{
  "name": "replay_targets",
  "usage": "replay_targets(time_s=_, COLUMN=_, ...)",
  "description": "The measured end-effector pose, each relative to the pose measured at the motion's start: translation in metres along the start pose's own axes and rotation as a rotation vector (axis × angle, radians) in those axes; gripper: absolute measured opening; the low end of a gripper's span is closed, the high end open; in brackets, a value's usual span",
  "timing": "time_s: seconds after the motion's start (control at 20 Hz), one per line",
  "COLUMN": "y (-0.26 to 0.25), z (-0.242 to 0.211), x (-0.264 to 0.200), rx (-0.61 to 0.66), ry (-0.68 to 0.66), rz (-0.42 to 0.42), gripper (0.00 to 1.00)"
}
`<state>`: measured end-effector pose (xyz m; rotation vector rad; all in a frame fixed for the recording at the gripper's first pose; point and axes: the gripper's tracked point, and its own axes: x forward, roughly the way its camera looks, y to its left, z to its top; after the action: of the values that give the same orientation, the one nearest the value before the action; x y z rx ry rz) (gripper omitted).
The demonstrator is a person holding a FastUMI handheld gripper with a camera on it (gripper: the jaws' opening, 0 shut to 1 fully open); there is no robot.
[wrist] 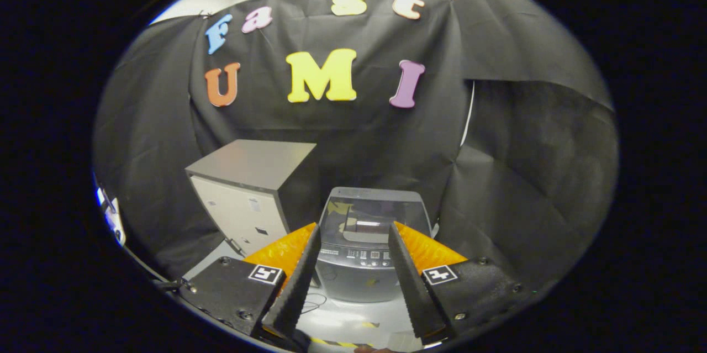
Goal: Put the clothes into the washing machine and then close the washing machine lid.
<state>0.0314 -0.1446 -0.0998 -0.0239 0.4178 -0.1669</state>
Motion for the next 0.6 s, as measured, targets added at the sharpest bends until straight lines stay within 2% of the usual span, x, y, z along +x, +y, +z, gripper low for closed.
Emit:
replay_targets(time_s=0.3, y=-0.024, z=0.033, x=-0.112, rx=0.048, ry=-0.201, rz=0.052, gripper=0.78)
replay_targets(time_s=0.45, y=-0.032, z=0.048, x=-0.157, rx=0.041, ry=-0.323, rz=0.049, gripper=0.79)
replay_targets(time_s=0.6, y=-0.031, z=0.042, x=-0.182, rx=0.001, ry=-0.389, rz=0.029, gripper=0.86)
